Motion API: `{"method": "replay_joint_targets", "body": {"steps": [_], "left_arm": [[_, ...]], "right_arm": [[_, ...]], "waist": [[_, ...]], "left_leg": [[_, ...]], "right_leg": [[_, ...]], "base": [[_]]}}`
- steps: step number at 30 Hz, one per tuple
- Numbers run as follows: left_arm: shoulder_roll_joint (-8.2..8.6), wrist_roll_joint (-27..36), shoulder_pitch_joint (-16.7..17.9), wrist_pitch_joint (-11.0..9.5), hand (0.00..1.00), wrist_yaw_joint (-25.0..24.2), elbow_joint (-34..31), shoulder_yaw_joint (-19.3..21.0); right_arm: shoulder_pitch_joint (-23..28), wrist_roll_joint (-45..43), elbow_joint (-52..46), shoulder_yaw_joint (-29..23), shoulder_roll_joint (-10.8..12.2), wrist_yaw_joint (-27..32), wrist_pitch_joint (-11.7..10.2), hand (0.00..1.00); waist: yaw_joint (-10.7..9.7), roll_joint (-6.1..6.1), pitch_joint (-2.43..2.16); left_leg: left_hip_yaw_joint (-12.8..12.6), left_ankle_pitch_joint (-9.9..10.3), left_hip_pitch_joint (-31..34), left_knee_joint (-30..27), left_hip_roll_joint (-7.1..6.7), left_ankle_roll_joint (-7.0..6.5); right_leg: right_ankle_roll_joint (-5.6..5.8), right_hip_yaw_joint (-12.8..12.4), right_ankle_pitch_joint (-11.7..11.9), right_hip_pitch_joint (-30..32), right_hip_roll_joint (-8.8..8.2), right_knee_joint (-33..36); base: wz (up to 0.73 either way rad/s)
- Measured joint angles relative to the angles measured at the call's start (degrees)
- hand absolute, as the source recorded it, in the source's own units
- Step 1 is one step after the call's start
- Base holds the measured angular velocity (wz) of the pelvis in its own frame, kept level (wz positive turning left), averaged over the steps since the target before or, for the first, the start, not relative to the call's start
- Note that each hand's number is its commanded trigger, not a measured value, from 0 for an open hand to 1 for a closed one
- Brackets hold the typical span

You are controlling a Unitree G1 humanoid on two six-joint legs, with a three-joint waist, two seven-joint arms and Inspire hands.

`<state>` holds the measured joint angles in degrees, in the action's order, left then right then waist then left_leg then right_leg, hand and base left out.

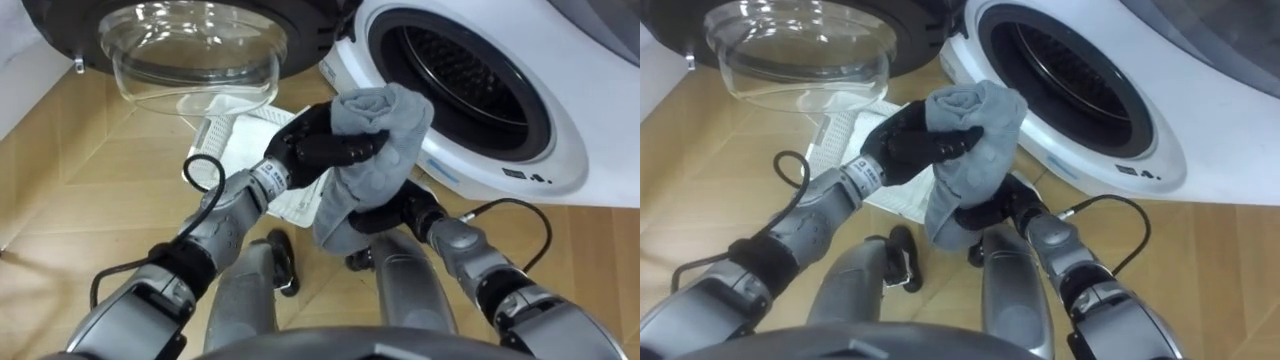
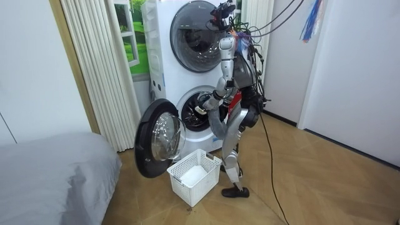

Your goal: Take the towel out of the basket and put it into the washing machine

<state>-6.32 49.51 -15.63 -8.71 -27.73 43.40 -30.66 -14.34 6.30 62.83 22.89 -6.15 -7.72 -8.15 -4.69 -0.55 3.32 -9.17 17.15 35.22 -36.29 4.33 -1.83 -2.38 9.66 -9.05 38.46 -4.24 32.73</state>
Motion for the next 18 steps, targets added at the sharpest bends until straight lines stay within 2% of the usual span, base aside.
{"method": "replay_joint_targets", "body": {"steps": [4, 5, 6, 10, 13, 18], "left_arm": [[0.08, 1.54, 0.82, 0.12, 1.00, -0.32, 0.90, -0.20], [0.09, 1.64, 0.86, 0.20, 0.60, -0.35, 1.15, -0.29], [0.06, 1.63, 0.91, 0.44, 0.00, -0.48, 1.25, -0.29], [0.04, 1.71, 0.94, 0.74, 0.00, -1.65, 2.60, -0.01], [-0.47, 2.84, 2.03, 1.14, 0.00, -1.85, 2.77, 0.03], [-0.60, 2.63, 3.46, 1.22, 0.00, -1.84, 3.11, 1.47]], "right_arm": [[0.04, -0.42, -0.01, 0.01, -0.10, 0.02, 1.20, 1.00], [0.04, -0.73, -0.08, 0.01, -0.09, 0.02, 1.54, 1.00], [0.04, -1.49, -0.21, 0.01, -0.09, 0.02, 1.73, 1.00], [0.10, -2.42, -0.28, 0.05, -0.09, 0.08, 2.12, 1.00], [0.50, -2.08, -0.35, 0.04, -0.17, 0.41, 2.57, 1.00], [1.23, -1.71, -0.01, -0.21, -1.10, 1.01, 2.77, 1.00]], "waist": [[-0.02, -0.01, -0.03], [0.02, -0.03, -0.06], [0.06, -0.07, -0.08], [0.37, -0.20, -0.19], [0.77, -0.70, -0.53], [2.94, -1.57, -1.10]], "left_leg": [[0.00, 0.00, 0.03, 0.07, -0.01, 0.00], [-0.01, 0.00, 0.01, 0.11, -0.01, 0.00], [-0.02, 0.00, 0.00, 0.10, 0.01, 0.00], [-0.02, 0.00, -0.06, -0.02, 0.02, 0.00], [-0.02, 0.00, -0.06, -0.20, 0.02, 0.00], [-0.11, -0.01, -0.33, -0.16, 0.14, 0.02]], "right_leg": [[0.02, 0.10, 0.00, -0.03, 0.02, 0.01], [0.02, 0.10, -0.01, -0.03, 0.02, 0.00], [0.02, 0.08, -0.01, -0.03, 0.04, -0.01], [0.02, -0.03, -0.01, -0.03, 0.07, 0.22], [0.02, -0.05, 0.00, -0.05, 0.13, 0.07], [-0.10, -0.11, 0.11, -0.21, 0.22, 0.05]], "base": [[0.00], [0.00], [0.00], [0.00], [0.00], [0.00]]}}
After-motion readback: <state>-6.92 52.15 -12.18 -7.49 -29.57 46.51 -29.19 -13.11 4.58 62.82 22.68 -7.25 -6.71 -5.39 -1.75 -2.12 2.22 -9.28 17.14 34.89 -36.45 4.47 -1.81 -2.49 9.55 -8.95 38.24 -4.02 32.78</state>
